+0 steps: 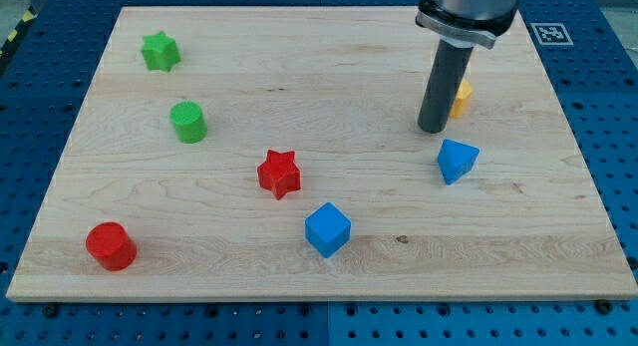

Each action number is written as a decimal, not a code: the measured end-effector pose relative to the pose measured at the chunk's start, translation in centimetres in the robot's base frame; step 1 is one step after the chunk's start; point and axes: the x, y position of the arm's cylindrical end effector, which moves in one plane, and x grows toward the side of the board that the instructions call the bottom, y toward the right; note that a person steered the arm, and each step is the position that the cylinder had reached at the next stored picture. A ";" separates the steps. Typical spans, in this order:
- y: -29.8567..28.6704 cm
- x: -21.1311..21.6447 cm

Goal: Slide blue triangle to bottom right

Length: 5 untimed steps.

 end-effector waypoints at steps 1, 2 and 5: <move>-1.6 0.1; -1.5 1.1; 2.8 7.3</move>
